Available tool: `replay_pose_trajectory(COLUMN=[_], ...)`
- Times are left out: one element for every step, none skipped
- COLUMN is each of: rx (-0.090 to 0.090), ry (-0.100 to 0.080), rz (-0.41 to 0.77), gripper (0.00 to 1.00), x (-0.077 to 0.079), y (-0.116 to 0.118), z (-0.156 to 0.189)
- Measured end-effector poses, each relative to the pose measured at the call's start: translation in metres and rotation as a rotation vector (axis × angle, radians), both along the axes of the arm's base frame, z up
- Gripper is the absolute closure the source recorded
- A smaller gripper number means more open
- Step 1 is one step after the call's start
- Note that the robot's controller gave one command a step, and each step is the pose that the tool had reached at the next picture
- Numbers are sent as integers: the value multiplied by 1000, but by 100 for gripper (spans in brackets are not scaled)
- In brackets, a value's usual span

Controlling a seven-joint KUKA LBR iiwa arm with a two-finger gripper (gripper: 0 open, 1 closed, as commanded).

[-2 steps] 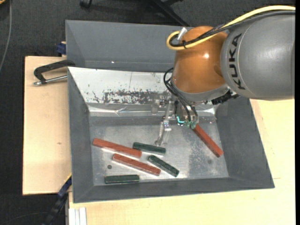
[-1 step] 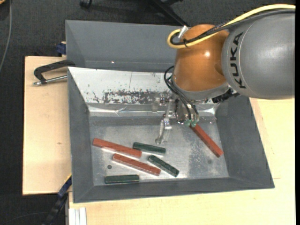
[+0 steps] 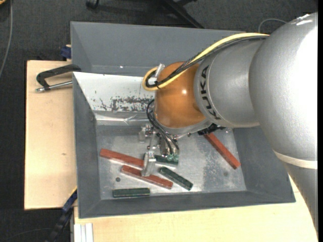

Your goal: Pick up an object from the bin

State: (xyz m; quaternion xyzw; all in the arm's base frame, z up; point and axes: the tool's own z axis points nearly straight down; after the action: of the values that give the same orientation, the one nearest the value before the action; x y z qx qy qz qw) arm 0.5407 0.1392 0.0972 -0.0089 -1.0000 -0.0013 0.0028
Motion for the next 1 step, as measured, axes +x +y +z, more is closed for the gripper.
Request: replay_pose_trajectory(rx=[0], ry=[-10], rz=[-109], gripper=[0], x=[-4], y=[7], z=[32])
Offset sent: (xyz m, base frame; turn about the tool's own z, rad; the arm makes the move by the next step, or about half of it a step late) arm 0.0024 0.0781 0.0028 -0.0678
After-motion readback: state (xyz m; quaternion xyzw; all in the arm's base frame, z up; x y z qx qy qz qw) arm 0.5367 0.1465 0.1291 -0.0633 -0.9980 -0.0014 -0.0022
